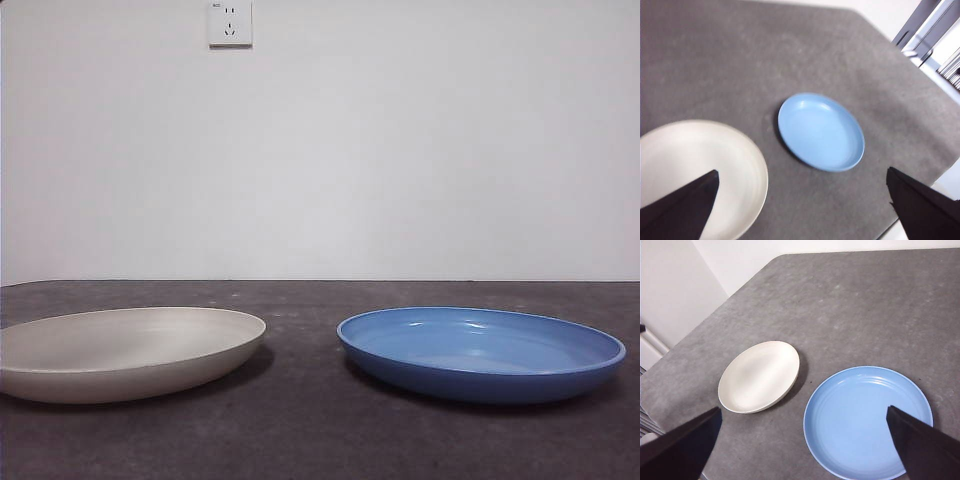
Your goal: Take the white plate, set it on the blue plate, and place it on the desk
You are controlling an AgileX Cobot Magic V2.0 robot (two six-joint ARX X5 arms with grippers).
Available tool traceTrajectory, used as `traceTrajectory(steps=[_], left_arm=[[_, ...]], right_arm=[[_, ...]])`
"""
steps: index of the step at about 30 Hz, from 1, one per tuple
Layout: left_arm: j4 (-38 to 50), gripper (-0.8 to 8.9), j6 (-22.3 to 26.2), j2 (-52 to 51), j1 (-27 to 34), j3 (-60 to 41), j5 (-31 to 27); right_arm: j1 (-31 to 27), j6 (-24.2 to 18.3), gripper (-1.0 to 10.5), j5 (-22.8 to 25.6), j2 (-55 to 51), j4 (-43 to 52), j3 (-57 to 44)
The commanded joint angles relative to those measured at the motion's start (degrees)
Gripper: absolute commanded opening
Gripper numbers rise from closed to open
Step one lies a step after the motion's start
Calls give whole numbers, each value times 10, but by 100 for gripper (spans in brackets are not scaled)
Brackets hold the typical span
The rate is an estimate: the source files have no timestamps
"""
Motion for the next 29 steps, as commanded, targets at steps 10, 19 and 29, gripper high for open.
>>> traceTrajectory(steps=[10, 19, 29], left_arm=[[-104, 566, -5, 156, 106, 88, 14], [-108, 564, 28, 331, 216, 102, 92], [-47, 563, 51, 503, 271, 102, 92]], right_arm=[[2, 37, 581, -14, 2, 3, 8], [2, 40, 581, -33, 2, 3, 8], [2, 40, 581, -47, 2, 2, 8]])
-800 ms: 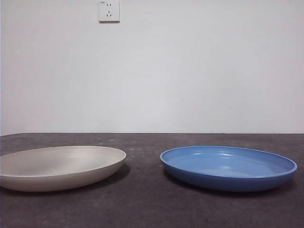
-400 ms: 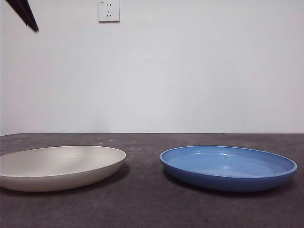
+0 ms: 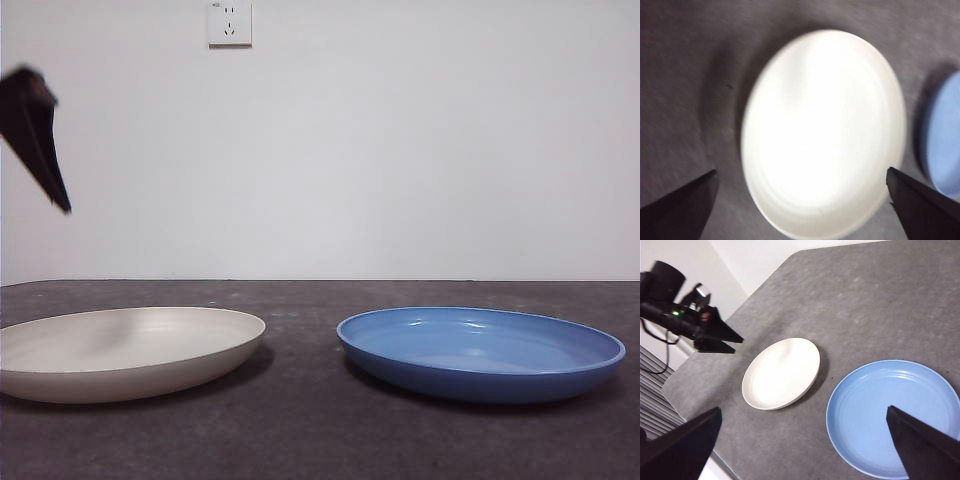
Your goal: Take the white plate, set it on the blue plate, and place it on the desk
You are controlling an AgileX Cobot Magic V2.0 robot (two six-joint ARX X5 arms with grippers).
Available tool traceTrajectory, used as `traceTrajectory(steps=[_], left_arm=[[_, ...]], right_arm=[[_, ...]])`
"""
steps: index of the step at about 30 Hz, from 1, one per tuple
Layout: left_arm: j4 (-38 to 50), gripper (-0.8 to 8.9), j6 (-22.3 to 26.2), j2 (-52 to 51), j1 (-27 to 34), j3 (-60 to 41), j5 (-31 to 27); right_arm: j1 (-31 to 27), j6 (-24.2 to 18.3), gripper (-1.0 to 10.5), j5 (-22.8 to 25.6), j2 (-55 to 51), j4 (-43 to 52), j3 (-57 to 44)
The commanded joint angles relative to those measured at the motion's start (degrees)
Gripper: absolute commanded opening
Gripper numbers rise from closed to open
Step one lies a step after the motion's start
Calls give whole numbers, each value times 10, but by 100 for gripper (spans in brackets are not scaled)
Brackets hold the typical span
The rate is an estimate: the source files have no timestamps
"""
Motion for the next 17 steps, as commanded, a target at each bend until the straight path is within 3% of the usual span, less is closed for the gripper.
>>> traceTrajectory(steps=[1, 17], left_arm=[[17, 563, 13, 43, 0, 10, 3], [83, 552, 17, 136, -2, 10, 31]], right_arm=[[2, 5, 581, -8, 2, 3, 8], [2, 5, 581, -8, 3, -1, 8]])
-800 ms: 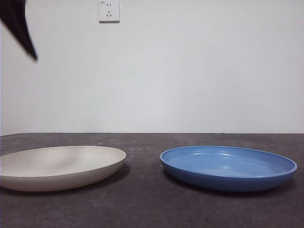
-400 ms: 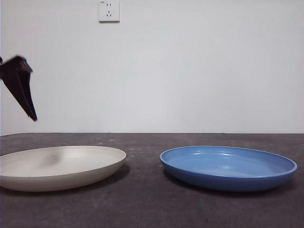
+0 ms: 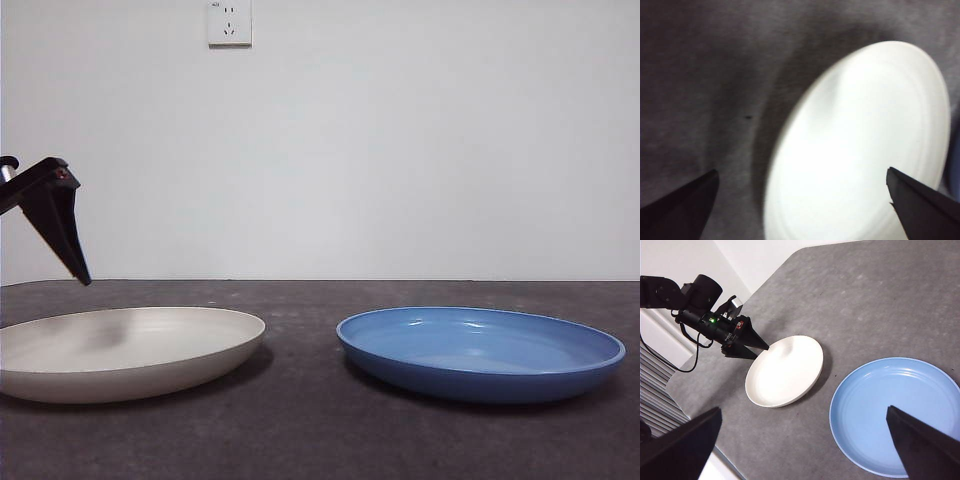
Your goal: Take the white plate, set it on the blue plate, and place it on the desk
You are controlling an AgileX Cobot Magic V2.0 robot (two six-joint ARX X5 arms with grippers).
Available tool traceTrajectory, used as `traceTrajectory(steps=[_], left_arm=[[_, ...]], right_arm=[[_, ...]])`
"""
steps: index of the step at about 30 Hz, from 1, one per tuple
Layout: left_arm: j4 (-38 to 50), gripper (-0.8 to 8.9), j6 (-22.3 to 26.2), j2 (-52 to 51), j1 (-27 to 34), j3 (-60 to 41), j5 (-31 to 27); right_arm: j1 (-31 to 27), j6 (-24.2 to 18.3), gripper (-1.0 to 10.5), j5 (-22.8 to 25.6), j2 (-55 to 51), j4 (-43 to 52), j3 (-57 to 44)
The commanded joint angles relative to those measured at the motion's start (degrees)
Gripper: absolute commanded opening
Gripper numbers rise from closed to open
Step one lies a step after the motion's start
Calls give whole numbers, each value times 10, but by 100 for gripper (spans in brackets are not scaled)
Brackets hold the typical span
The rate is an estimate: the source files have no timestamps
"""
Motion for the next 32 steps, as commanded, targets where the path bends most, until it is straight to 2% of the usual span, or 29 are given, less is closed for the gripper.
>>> traceTrajectory(steps=[1, 5, 8, 11, 15, 16, 20, 24, 32], left_arm=[[9, 552, 8, 18, -1, 10, 10], [10, 538, 8, 37, -2, 10, 10], [12, 470, 8, 49, -2, 10, 15], [16, 360, 8, 51, -2, 10, 15], [17, 143, 8, 51, -2, 10, 14], [17, 124, 8, 51, -2, 10, 14], [17, 110, 8, 51, -2, 10, 5], [17, 16, 13, 51, -2, 10, -2], [21, 14, 14, 51, -2, 13, -2]], right_arm=[[2, 5, 581, 1, 3, 3, 8], [2, 5, 581, 2, 3, 3, 8], [2, 5, 581, 2, 3, 3, 8], [2, 5, 581, 2, 2, 0, 8], [2, 5, 581, 3, 2, -1, 8], [2, 5, 581, 3, 2, -1, 8], [2, 5, 581, 3, 2, -1, 8], [2, 5, 581, 7, 2, -1, 8], [2, 5, 581, 14, 2, 0, 8]])
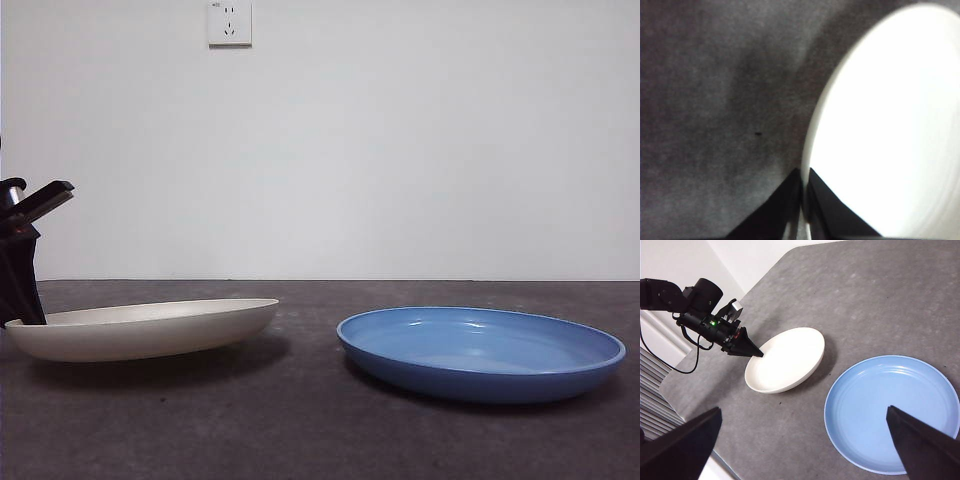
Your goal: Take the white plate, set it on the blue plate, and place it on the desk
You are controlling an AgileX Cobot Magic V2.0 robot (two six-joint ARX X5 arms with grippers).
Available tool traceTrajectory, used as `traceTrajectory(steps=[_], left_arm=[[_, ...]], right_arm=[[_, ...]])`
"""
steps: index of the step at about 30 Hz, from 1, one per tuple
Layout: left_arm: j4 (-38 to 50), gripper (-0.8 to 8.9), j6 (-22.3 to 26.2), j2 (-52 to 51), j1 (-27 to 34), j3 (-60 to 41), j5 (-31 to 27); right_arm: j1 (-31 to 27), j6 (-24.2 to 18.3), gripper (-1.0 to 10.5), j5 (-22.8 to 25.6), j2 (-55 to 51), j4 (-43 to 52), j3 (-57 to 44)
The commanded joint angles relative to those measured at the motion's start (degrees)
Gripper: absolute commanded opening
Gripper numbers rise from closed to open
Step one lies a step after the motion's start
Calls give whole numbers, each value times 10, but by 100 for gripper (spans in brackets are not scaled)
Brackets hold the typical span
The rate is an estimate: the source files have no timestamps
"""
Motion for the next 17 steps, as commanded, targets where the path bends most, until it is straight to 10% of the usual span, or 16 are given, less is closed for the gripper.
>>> traceTrajectory(steps=[1, 17], left_arm=[[-1, 14, 9, 10, 0, 10, 3], [-141, 15, -53, 10, -140, 191, 3]], right_arm=[[2, 5, 581, 0, 2, 5, 8], [2, -8, 580, 50, 2, -82, 68]])
